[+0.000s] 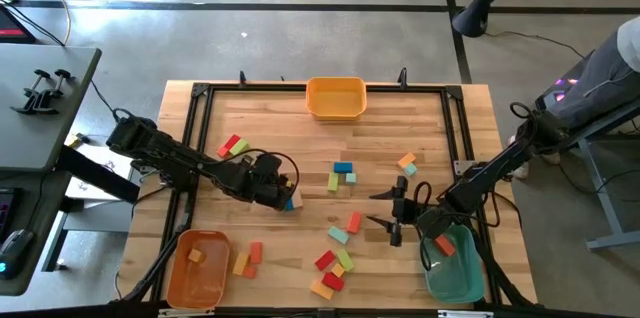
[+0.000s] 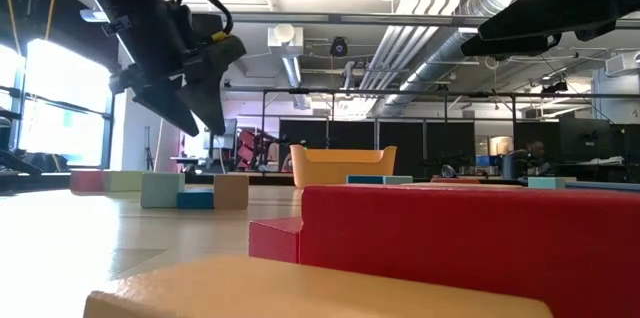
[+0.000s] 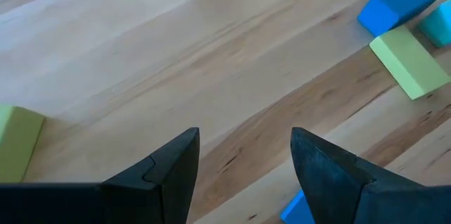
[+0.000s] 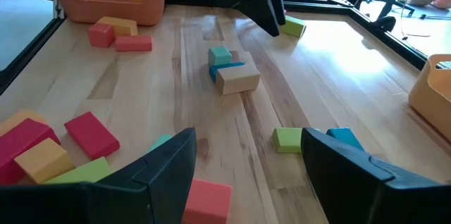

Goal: Sort blocks by size
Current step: Put the small red rectangle block into the yellow bin

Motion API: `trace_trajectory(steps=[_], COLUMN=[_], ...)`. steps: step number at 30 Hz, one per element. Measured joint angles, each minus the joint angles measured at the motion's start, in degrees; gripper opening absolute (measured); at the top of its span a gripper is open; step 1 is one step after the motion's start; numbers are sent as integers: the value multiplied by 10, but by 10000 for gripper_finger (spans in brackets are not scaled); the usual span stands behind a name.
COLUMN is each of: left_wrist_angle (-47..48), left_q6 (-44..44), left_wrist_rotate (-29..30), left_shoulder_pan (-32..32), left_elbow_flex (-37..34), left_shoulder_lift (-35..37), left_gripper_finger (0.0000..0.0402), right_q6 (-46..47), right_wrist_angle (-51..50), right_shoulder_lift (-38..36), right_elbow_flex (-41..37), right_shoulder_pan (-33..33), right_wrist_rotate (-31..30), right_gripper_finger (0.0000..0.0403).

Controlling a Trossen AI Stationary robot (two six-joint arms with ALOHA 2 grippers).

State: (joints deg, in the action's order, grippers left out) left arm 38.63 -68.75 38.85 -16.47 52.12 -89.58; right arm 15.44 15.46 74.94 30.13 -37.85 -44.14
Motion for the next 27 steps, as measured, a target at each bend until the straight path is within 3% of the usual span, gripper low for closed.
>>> trace_trajectory(steps=[11,27], left_wrist_angle=[-22,-89], left_q6=[1,74], left_wrist_rotate=[24,26], left_shoulder_pan=[0,0], left_elbow_flex=[0,0], left_shoulder_lift=[0,0], left_gripper_finger=[211,211], right_q6=[0,11], right_wrist_angle=[0,0], right_shoulder_lift=[0,0], right_elbow_flex=[0,0], right_shoulder_pan=[0,0], right_wrist_rotate=[0,-1], right_gripper_finger=[252,252])
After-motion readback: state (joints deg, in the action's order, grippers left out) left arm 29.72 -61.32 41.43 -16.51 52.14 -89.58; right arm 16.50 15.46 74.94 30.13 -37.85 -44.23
